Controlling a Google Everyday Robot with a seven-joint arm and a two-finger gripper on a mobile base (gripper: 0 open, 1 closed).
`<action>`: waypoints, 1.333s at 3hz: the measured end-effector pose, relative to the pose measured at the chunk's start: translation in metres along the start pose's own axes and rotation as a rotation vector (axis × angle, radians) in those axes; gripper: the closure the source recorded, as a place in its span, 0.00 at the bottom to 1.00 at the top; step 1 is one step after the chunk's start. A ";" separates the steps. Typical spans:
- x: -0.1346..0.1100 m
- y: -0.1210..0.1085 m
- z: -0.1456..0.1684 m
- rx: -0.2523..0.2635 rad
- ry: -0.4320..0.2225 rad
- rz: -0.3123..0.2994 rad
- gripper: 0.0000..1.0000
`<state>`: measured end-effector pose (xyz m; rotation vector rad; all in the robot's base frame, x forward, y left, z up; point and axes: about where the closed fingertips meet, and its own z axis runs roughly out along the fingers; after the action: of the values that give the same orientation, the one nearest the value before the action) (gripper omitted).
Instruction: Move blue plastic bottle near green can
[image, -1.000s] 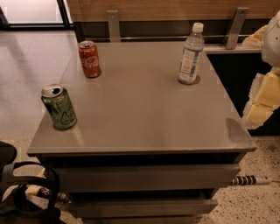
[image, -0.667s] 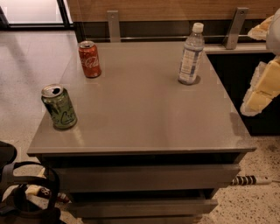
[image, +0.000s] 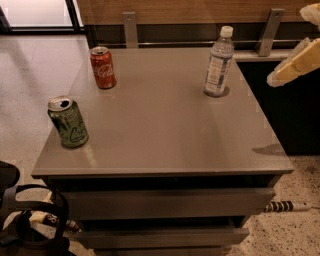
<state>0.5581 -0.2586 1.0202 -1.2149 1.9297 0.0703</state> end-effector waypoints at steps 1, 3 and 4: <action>-0.017 -0.025 0.027 0.015 -0.216 0.086 0.00; -0.015 -0.031 0.039 -0.002 -0.253 0.119 0.00; -0.010 -0.053 0.079 -0.039 -0.349 0.201 0.00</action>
Offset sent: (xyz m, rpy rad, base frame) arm 0.0306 0.0052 0.0026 0.1667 -0.0753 0.0051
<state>0.6492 -0.2443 0.9947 -0.9564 1.7398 0.4015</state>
